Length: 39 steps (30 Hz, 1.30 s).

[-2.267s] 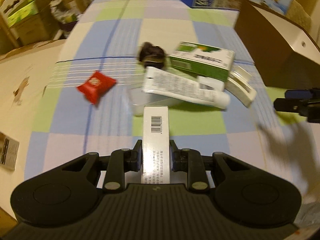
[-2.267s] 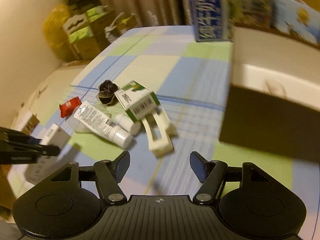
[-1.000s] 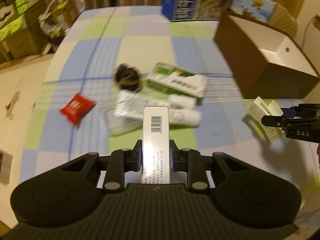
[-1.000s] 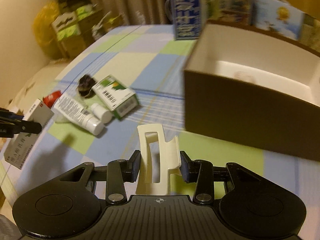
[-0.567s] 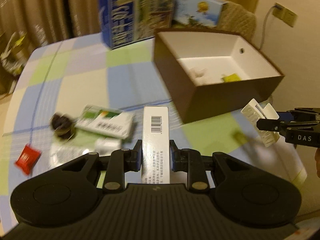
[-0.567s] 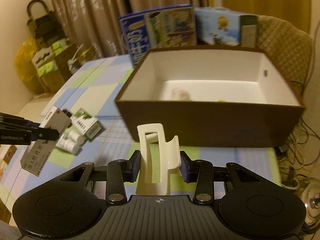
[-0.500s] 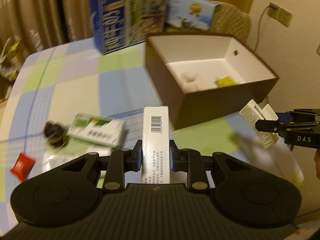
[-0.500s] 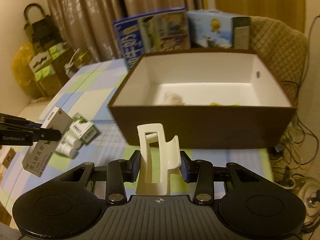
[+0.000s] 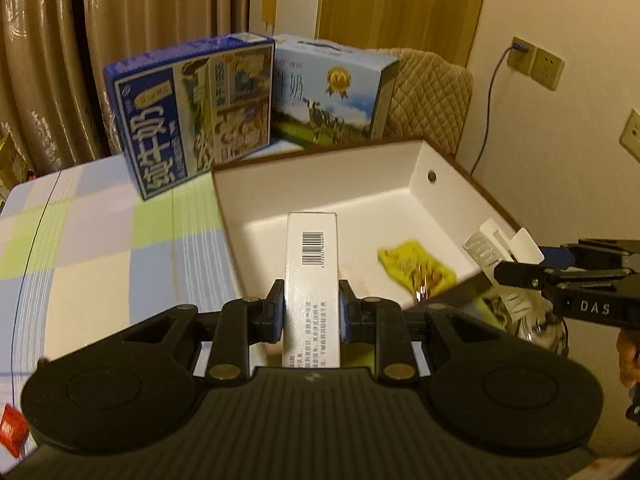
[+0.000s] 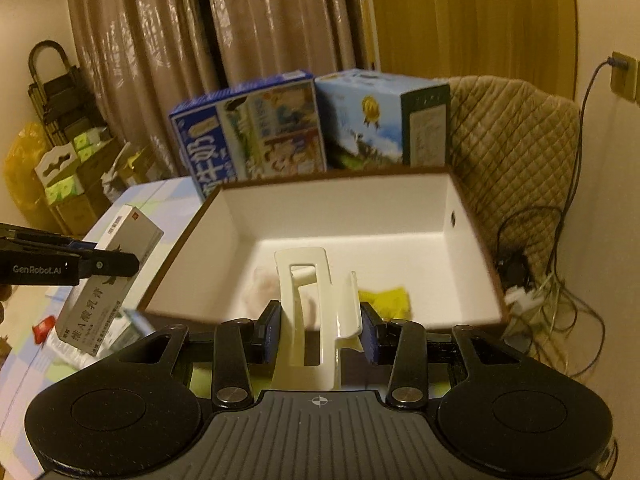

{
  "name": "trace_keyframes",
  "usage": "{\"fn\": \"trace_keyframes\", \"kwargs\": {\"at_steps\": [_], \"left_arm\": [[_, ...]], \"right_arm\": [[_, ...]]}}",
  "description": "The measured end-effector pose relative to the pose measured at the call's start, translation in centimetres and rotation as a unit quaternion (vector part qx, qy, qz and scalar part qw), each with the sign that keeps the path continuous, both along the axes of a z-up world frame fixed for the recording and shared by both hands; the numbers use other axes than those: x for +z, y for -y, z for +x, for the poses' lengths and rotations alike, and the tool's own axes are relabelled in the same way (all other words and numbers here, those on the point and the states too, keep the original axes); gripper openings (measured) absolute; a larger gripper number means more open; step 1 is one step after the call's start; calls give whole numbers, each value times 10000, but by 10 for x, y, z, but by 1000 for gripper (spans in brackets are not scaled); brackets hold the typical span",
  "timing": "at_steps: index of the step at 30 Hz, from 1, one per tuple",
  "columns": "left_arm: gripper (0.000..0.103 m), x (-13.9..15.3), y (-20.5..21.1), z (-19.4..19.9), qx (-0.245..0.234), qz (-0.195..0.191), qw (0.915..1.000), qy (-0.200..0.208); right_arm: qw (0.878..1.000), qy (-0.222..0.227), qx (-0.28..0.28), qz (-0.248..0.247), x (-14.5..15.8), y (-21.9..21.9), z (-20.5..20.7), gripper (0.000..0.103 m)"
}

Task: Organize objects
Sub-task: 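Carry the white box and white holder into the brown box with both tools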

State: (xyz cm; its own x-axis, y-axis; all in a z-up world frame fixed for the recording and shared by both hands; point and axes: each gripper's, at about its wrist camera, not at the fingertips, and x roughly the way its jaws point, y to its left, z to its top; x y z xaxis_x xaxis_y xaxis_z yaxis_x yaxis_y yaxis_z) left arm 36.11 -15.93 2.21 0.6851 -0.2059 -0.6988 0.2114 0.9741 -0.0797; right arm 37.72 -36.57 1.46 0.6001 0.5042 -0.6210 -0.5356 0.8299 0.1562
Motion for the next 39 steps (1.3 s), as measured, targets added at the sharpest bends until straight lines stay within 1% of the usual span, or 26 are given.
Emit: {"fn": "trace_keyframes", "kwargs": {"at_steps": [4,7,12,19,23,27,31,32,33,37,39], "left_arm": [[22,1,7,29,178,9,9998,0],[22,-3,9,51,313,26,9995,-56],[22,-14,14,86,452,166,9986,-216],[22,-46,17,133,593,323,9955,-664],[22,-65,17,152,633,498,9928,-888],[22,-78,18,166,656,554,9911,-1017],[22,-87,20,177,638,627,9907,-1021],[23,-87,20,179,655,624,9908,-1011],[27,-88,20,181,652,616,9907,-1020],[34,-88,18,186,650,611,9907,-1023],[41,-87,16,186,669,552,9908,-1040]], "right_arm": [[10000,63,23,-2,2,0,24,38],[10000,65,40,-11,1,-2,45,38],[10000,7,65,-27,-6,-9,78,38],[9992,-385,92,-80,-31,-24,120,38],[9976,-675,67,-134,-49,-35,139,38],[9958,-901,48,-169,-63,-44,155,38],[9941,-1074,57,-153,-71,-51,166,38],[9937,-1110,58,-158,-73,-52,169,38],[9932,-1147,56,-167,-75,-54,171,38],[9916,-1280,62,-193,-79,-60,178,38],[9908,-1340,55,-192,-81,-62,180,38]]}}
